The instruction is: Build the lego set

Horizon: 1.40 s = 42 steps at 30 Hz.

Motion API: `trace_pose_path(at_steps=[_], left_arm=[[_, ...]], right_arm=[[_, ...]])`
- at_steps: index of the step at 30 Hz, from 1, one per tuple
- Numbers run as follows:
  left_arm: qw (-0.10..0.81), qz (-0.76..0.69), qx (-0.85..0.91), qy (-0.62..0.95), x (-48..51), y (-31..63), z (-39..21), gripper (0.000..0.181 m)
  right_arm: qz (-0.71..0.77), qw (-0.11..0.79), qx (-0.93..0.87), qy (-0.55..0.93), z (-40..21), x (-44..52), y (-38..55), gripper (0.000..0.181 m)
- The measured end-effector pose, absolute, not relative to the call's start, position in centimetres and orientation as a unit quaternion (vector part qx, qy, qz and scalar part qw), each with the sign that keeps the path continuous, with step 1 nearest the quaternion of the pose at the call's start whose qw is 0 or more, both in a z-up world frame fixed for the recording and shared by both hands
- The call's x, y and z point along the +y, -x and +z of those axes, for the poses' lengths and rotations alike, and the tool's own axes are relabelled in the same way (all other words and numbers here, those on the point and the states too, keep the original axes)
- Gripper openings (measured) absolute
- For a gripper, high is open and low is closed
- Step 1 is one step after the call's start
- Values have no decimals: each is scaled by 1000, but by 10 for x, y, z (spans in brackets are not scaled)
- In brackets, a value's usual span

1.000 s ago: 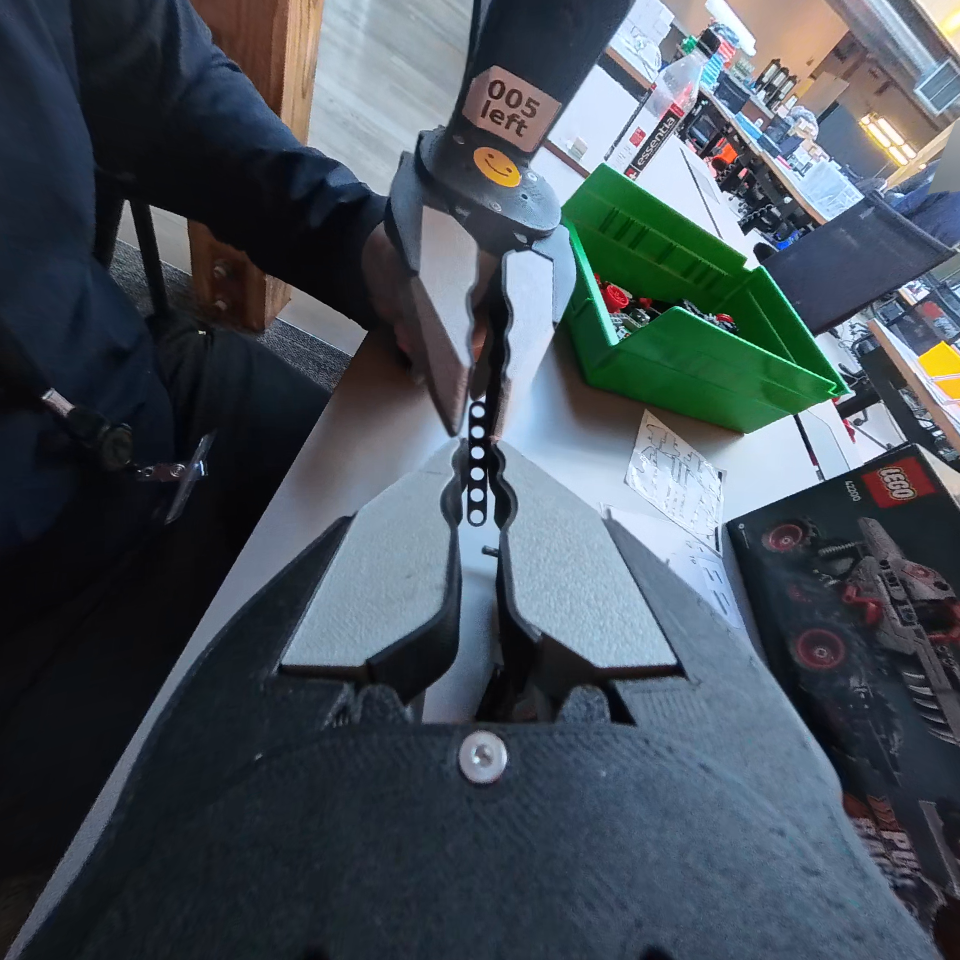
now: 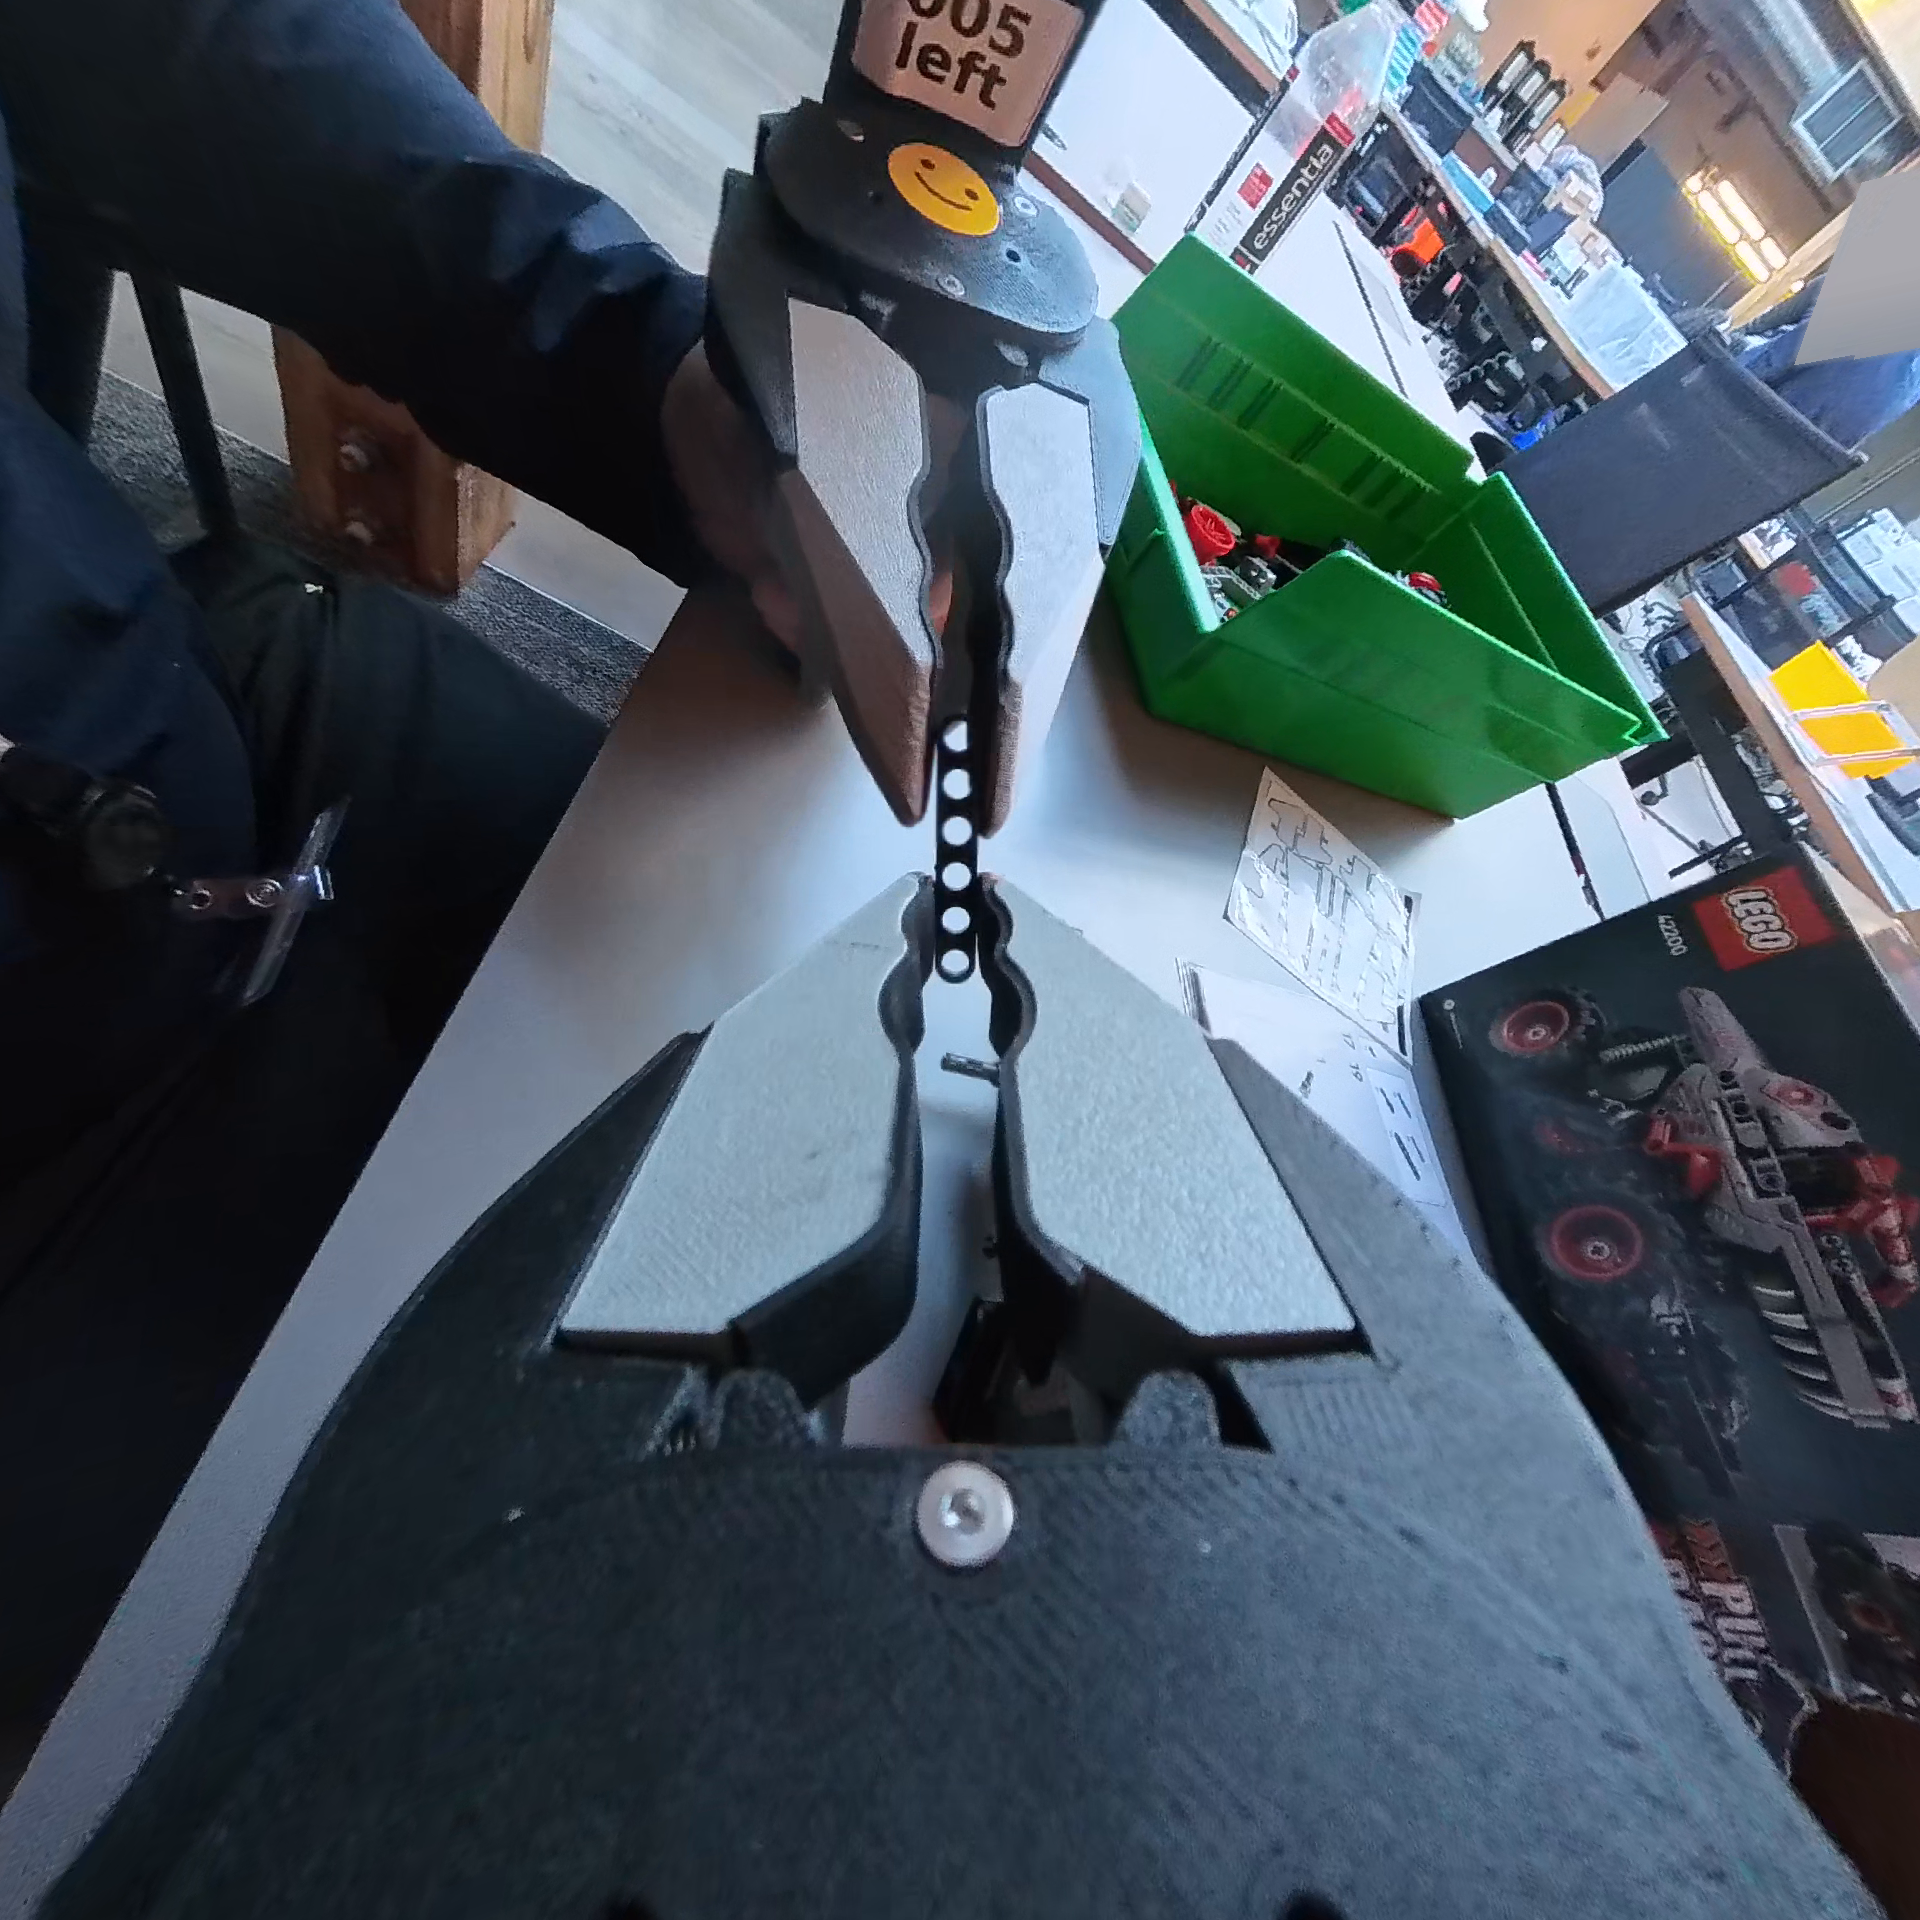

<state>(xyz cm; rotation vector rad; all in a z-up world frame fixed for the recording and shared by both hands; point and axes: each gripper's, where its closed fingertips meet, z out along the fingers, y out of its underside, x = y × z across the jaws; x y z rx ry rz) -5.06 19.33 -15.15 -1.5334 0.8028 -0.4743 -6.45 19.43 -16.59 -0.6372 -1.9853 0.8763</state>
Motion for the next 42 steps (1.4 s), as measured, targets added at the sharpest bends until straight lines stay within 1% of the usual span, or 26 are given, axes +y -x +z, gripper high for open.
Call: trace_pose_path(at_steps=[7, 8, 13, 17, 20, 22, 26, 28, 32, 34, 36, 42], left_arm=[[620, -197, 359, 669, 193, 48, -154, 11], [619, -198, 362, 668, 192, 47, -154, 8], [619, -185, 372, 667, 191, 46, -156, 7], [622, -152, 382, 666, 192, 47, -159, 6], [631, -122, 390, 659, 194, 50, -159, 6], [634, -99, 397, 657, 197, 53, -161, 6], [624, -10, 409, 666, 205, 71, -171, 6], [613, 36, 420, 668, 207, 82, -177, 6], [573, 145, 456, 665, 208, 102, -196, 6], [562, 173, 464, 662, 209, 107, -201, 6], [561, 172, 467, 661, 209, 104, -202, 6], [555, 188, 473, 658, 210, 104, -204, 6]], right_arm=[[352, 416, -800, 253, -171, 189, 65, 5], [350, 417, -800, 252, -171, 189, 65, 5], [355, 405, -804, 253, -173, 187, 65, 5], [349, 396, -809, 260, -178, 190, 65, 7], [342, 402, -803, 277, -175, 201, 62, 13], [344, 413, -791, 293, -169, 212, 59, 14], [361, 414, -762, 343, -163, 243, 43, 16], [371, 392, -752, 378, -170, 258, 29, 16], [356, 307, -757, 454, -210, 277, -11, 17], [335, 313, -756, 467, -220, 282, -26, 18], [320, 318, -760, 469, -224, 283, -34, 18], [285, 282, -777, 485, -239, 297, -36, 23]])
